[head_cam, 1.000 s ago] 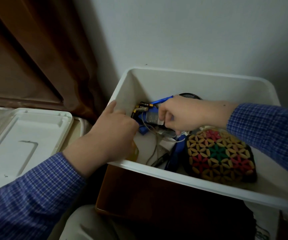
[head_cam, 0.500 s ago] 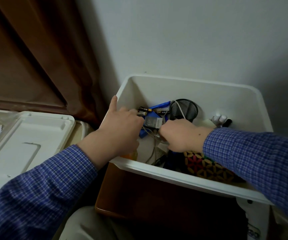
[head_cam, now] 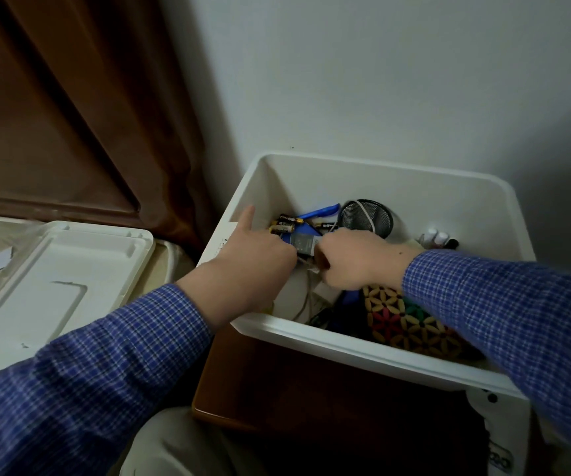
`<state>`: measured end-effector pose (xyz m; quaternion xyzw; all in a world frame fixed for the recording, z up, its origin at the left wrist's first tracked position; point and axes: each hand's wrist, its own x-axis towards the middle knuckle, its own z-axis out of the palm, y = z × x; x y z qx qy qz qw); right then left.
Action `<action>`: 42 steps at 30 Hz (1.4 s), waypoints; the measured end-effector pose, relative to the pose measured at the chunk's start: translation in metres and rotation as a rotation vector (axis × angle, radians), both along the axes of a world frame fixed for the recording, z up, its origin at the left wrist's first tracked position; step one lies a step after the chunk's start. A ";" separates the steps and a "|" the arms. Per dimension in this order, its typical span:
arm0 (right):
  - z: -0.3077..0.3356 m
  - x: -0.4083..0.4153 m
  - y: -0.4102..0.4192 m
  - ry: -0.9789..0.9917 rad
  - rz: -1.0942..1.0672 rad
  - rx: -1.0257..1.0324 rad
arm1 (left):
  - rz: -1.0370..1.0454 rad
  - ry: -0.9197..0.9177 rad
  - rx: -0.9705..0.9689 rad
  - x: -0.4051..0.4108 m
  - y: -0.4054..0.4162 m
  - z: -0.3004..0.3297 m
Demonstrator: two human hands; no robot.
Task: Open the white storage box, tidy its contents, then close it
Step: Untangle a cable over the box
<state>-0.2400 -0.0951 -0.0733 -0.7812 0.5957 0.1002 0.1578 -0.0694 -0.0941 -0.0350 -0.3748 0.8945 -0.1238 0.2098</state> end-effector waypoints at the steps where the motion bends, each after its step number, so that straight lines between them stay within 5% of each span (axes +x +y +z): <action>1: 0.007 -0.002 -0.002 -0.060 -0.028 -0.005 | -0.024 -0.020 -0.007 -0.004 0.001 0.000; 14: 0.100 -0.034 0.000 -0.716 -0.280 -0.344 | -0.073 0.225 0.180 -0.005 0.006 0.003; 24: 0.163 -0.038 0.000 -0.978 -0.329 -0.589 | -0.070 0.443 0.040 0.000 0.017 0.016; 32: 0.237 -0.034 0.015 -1.063 -0.287 -0.736 | 0.354 0.841 0.252 0.005 0.019 0.057; 37: 0.288 -0.034 0.036 -1.098 -0.258 -0.876 | 0.623 1.365 0.432 -0.002 0.030 0.096; 42: 0.306 -0.044 0.060 -1.060 -0.222 -0.811 | 0.386 1.826 0.906 -0.004 0.050 0.148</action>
